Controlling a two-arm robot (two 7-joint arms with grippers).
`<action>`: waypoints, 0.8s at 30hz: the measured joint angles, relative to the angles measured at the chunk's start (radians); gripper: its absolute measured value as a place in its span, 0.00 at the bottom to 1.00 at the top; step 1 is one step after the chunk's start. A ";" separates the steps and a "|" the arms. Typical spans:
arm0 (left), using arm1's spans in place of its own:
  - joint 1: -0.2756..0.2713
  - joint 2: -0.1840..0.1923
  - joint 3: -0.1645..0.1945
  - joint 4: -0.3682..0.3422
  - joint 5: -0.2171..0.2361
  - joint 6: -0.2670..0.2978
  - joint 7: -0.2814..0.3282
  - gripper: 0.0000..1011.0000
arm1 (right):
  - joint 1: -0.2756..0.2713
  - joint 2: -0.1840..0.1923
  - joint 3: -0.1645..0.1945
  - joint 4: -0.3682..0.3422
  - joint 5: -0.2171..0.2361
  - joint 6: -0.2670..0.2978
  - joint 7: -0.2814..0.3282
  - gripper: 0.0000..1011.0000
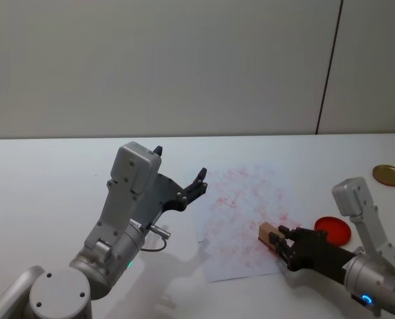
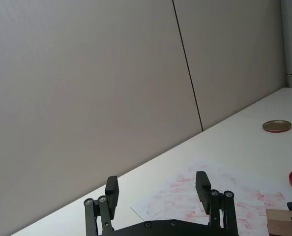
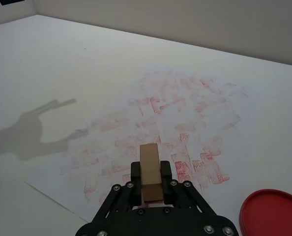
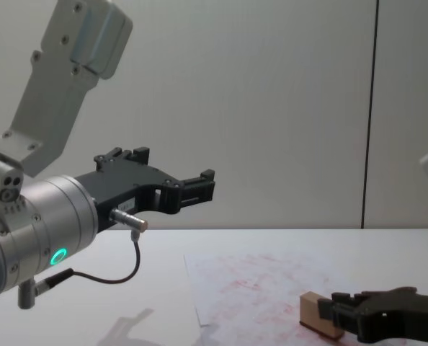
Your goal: Use the one hand to pick up the stamp and affix it onto the A4 paper.
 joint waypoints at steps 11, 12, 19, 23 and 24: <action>0.000 0.000 0.000 0.000 0.000 0.000 0.000 0.98 | 0.008 0.005 -0.001 0.005 -0.012 0.019 0.016 0.21; 0.000 0.000 0.000 0.000 0.000 0.000 0.000 0.98 | 0.009 0.006 -0.001 0.005 -0.012 0.020 0.017 0.21; 0.000 0.000 0.000 0.000 0.000 0.000 0.000 0.98 | 0.010 0.010 0.001 0.002 -0.008 0.026 0.022 0.21; 0.000 0.000 0.000 0.000 0.000 0.000 0.000 0.98 | 0.011 0.013 0.007 -0.008 0.010 0.020 0.012 0.21; 0.000 0.000 0.000 0.000 0.000 0.000 0.000 0.98 | 0.011 0.014 0.010 -0.014 0.018 0.014 0.005 0.21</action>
